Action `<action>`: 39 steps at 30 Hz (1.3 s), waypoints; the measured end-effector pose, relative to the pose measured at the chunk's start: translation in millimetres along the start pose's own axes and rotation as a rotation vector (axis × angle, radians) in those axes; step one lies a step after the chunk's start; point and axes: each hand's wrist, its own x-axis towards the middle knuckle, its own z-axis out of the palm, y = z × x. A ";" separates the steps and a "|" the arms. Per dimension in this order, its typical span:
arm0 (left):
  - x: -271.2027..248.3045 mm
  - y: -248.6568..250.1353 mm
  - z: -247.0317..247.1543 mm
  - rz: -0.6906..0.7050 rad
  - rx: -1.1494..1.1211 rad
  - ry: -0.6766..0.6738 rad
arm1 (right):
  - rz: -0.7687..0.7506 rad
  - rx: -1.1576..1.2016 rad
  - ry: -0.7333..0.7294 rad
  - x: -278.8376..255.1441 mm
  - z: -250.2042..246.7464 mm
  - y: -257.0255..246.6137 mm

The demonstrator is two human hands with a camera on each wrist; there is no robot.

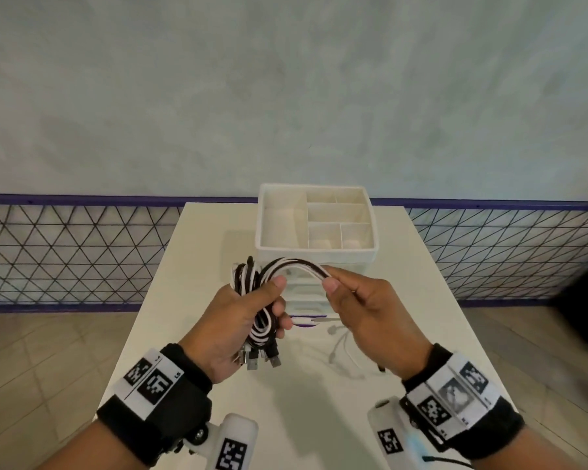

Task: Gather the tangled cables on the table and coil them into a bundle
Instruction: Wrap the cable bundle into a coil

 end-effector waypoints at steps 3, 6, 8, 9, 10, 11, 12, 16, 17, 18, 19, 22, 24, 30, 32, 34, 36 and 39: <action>-1.4 -2.6 5.2 0.061 0.048 0.055 | -0.168 -0.169 0.068 -5.1 20.5 -11.1; -6.5 -4.4 15.1 0.087 0.049 0.037 | -0.252 -0.372 0.056 -12.6 48.0 -11.1; -9.3 -2.3 21.6 0.094 0.037 0.060 | -0.244 -0.531 0.037 -15.5 55.1 -5.8; -7.9 -3.2 23.7 0.087 0.043 0.098 | -0.236 -0.589 0.008 -16.1 55.0 -3.8; -7.6 -2.9 25.2 0.071 0.036 0.156 | -0.232 -0.615 -0.034 -16.4 53.7 -2.3; -6.2 -3.3 24.4 0.051 0.005 0.218 | -0.231 -0.611 -0.083 -16.3 51.6 -1.2; -4.2 -2.1 22.3 0.027 -0.057 0.278 | -0.235 -0.584 -0.118 -16.5 48.8 -0.5; 5.7 8.0 1.6 -0.042 -0.423 0.235 | -0.133 -0.328 -0.059 -17.4 31.6 0.4; 6.3 9.4 -3.4 -0.039 -0.443 0.187 | -0.062 -0.230 -0.104 -15.8 25.1 -1.0; 5.8 10.6 -6.9 -0.038 -0.419 0.150 | 0.012 -0.144 -0.183 -14.2 18.2 -2.6; 4.7 11.7 -10.0 -0.039 -0.369 0.118 | 0.076 -0.087 -0.257 -12.1 11.0 -4.6; -2.5 18.8 -13.8 -0.070 -0.103 -0.034 | 0.153 -0.085 -0.365 -5.7 -7.8 -9.5; -7.1 23.7 -12.3 -0.070 0.234 -0.172 | 0.116 -0.178 -0.439 -0.4 -11.7 -14.1; -14.4 24.0 10.3 -0.122 0.504 -0.510 | -0.030 -0.459 -0.545 16.4 -7.4 -26.2; -13.9 20.5 11.0 -0.110 0.501 -0.515 | -0.014 -0.409 -0.513 16.8 -6.3 -27.5; -15.2 20.1 10.0 -0.099 0.519 -0.484 | 0.051 -0.319 -0.487 17.4 -9.1 -29.7; -14.2 19.7 5.6 -0.107 0.537 -0.435 | 0.150 -0.213 -0.463 20.5 -18.9 -30.4; -12.3 19.0 -3.7 -0.142 0.520 -0.334 | 0.275 -0.033 -0.333 23.3 -33.9 -27.7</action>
